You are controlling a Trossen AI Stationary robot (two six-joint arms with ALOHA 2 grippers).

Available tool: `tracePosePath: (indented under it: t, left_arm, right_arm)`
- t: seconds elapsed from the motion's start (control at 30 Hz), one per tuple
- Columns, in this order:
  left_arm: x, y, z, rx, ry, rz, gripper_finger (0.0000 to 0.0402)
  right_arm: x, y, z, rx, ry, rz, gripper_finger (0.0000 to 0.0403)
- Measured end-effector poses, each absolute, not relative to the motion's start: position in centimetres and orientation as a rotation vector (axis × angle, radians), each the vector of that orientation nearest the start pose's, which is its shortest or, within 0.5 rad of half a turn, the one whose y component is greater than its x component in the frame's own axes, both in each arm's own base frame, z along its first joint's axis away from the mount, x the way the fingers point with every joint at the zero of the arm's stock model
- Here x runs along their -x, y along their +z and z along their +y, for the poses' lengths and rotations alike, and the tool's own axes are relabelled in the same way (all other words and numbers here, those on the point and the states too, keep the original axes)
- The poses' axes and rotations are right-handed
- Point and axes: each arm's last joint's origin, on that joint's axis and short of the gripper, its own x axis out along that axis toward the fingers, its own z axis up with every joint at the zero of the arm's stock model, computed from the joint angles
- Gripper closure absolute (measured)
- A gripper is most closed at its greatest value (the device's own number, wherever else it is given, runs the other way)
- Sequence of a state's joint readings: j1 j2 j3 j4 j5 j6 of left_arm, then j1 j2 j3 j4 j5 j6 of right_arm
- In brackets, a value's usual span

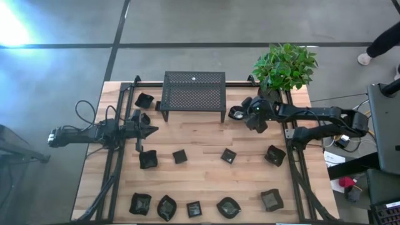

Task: Pick & Place Mini shaped plates
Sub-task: Stack the black leaf shaped plate on top of the other black leaf shaped plate

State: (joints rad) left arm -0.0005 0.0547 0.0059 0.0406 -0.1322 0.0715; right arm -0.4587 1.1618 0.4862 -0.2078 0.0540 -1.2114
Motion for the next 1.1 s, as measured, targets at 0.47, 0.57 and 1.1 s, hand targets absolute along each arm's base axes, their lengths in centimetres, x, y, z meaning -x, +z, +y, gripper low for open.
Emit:
tracePosePath:
  t: [0.47,0.57,1.1]
  left_arm:
    - [-10.0,16.5,0.4,-0.072,0.131,0.013,0.0401]
    - [-10.0,16.5,0.4,-0.072,0.131,0.013,0.0401]
    - [-10.0,16.5,0.4,-0.072,0.131,0.013,0.0401]
  right_arm:
    - [-18.0,16.9,-9.1,0.908,0.087,1.016,0.0308]
    - [-17.9,17.5,-9.0,0.892,0.054,0.989,0.0323]
    - [-16.1,21.4,-8.1,0.778,-0.171,0.773,0.0394]
